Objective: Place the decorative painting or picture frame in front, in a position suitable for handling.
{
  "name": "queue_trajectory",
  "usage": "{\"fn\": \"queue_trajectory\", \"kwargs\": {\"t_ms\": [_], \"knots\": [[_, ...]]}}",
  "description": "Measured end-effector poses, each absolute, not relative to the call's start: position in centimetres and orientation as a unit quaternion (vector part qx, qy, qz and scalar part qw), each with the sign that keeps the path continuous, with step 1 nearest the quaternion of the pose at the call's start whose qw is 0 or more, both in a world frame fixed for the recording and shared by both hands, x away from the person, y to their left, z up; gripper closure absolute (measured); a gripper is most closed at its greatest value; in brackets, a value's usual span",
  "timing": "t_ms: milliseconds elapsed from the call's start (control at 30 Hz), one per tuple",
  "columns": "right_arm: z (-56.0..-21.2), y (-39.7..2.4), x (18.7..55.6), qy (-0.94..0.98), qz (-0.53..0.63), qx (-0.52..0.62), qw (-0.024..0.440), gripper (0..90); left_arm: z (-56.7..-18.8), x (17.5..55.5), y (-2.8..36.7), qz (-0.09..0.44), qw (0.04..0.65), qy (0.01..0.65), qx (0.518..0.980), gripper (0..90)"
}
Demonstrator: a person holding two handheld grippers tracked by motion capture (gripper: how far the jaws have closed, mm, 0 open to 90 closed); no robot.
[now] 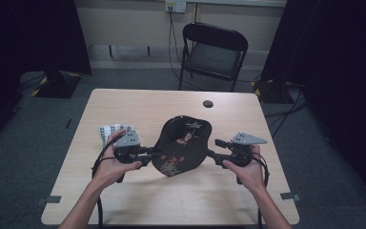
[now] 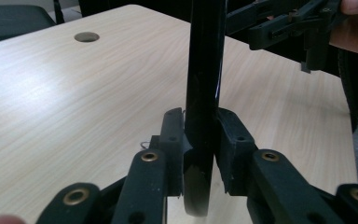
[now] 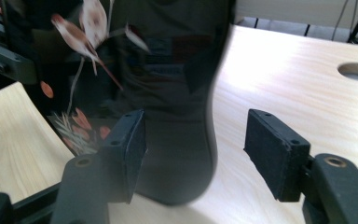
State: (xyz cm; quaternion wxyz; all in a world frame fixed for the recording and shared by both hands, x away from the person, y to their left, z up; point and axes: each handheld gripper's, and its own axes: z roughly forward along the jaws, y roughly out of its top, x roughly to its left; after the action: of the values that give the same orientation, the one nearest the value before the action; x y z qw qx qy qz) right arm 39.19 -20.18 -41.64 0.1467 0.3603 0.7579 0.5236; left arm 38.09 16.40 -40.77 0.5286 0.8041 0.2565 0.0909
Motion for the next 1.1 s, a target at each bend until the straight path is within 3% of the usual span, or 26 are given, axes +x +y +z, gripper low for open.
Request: {"fn": "queue_trajectory", "kwargs": {"t_ms": [67,133,367,567,733,833,900,967,1033,1100], "knots": [[-41.5,-19.7,39.5,0.759,0.527,0.354,0.145,38.7,-40.7,38.2,16.7,0.098,0.529,0.26,0.802,70.5],[-41.5,-19.2,39.9,0.762,0.528,0.348,0.14,38.4,-40.7,38.3,16.9,0.107,0.529,0.268,0.798,61.1],[-42.2,-18.0,40.4,0.763,0.529,0.346,0.133,38.7,-41.2,38.3,17.0,0.134,0.514,0.289,0.796,47.4],[-42.3,-17.8,40.1,0.769,0.527,0.338,0.127,41.4,-41.3,38.3,17.0,0.13,0.521,0.315,0.783,46.7],[-42.3,-18.0,39.6,0.772,0.524,0.336,0.127,42.5,-41.6,38.4,17.1,0.131,0.519,0.331,0.777,36.2],[-42.3,-18.1,39.4,0.772,0.525,0.337,0.124,42.5,-41.7,38.5,17.1,0.129,0.505,0.356,0.776,34.8],[-42.3,-18.2,39.2,0.772,0.525,0.337,0.122,42.8,-41.8,38.7,17.2,0.139,0.484,0.38,0.776,27.8],[-42.3,-18.3,39.0,0.774,0.523,0.336,0.121,42.6,-41.9,38.7,17.3,0.136,0.477,0.377,0.782,30.5],[-42.5,-18.4,38.8,0.777,0.519,0.336,0.12,42.4,-42.0,38.7,17.4,0.153,0.467,0.365,0.791,24.8],[-42.5,-18.4,38.7,0.777,0.518,0.336,0.119,42.4,-42.0,38.7,17.4,0.169,0.462,0.349,0.798,25.6]]}}
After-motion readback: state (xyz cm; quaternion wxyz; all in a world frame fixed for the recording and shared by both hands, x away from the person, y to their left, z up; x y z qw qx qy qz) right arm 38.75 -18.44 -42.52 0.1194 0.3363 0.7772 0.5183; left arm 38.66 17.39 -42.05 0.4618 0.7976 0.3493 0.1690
